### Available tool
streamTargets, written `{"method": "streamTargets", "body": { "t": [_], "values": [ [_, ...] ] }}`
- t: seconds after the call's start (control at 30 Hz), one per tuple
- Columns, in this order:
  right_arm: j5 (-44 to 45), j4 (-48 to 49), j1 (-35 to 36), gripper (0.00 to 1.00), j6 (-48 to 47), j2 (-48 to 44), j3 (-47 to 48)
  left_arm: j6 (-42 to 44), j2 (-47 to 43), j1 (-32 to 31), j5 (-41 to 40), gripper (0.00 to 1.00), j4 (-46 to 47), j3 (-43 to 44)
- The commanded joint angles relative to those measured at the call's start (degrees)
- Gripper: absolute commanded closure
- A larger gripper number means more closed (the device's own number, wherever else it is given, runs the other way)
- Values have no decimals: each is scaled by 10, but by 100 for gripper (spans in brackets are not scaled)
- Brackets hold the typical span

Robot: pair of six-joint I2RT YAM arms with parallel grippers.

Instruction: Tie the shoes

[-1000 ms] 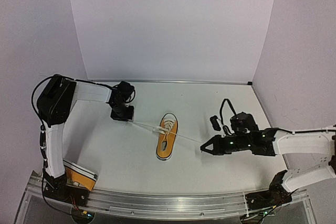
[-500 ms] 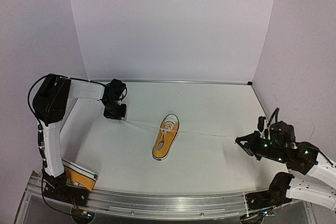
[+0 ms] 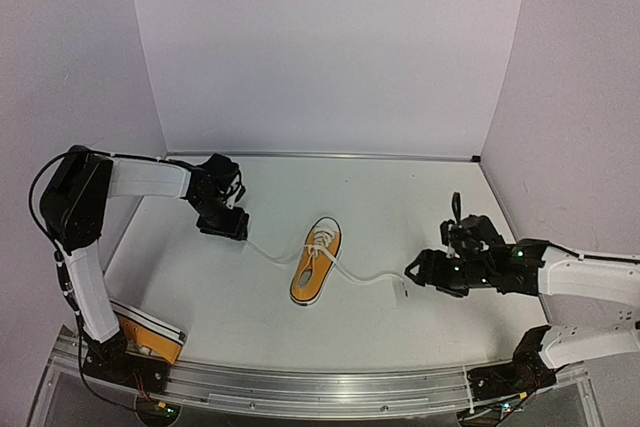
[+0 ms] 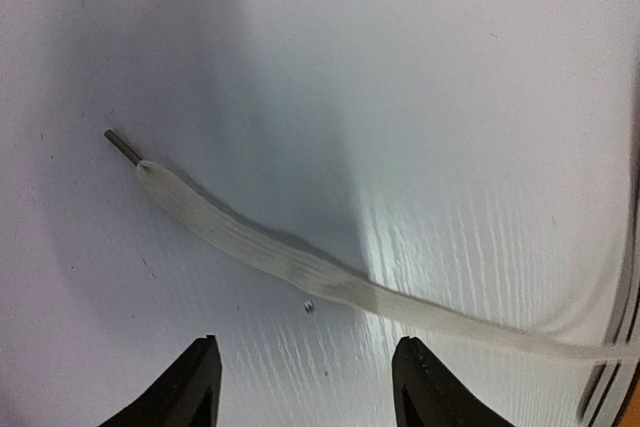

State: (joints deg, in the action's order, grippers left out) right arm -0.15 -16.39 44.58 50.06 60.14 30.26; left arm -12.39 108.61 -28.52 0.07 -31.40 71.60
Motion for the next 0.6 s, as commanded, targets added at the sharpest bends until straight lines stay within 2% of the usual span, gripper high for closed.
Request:
{"method": "streamTargets", "body": {
  "t": [0.0, 0.13, 0.27, 0.33, 0.57],
  "values": [
    [-65, 115, 2, 27, -127, 107, 100, 29, -78, -7, 65, 30, 35, -18],
    [-150, 156, 3, 39, -179, 241, 163, 31, -82, -25, 86, 28, 41, -19],
    [-215, 214, 15, 54, -200, 329, 193, 25, -90, -38, 92, 28, 47, -35],
    [-229, 222, 20, 57, -210, 367, 209, 20, -96, -39, 99, 28, 57, -49],
    [-136, 185, 5, 63, -246, 424, 278, 17, -104, -44, 91, 29, 61, -65]
  ]
}}
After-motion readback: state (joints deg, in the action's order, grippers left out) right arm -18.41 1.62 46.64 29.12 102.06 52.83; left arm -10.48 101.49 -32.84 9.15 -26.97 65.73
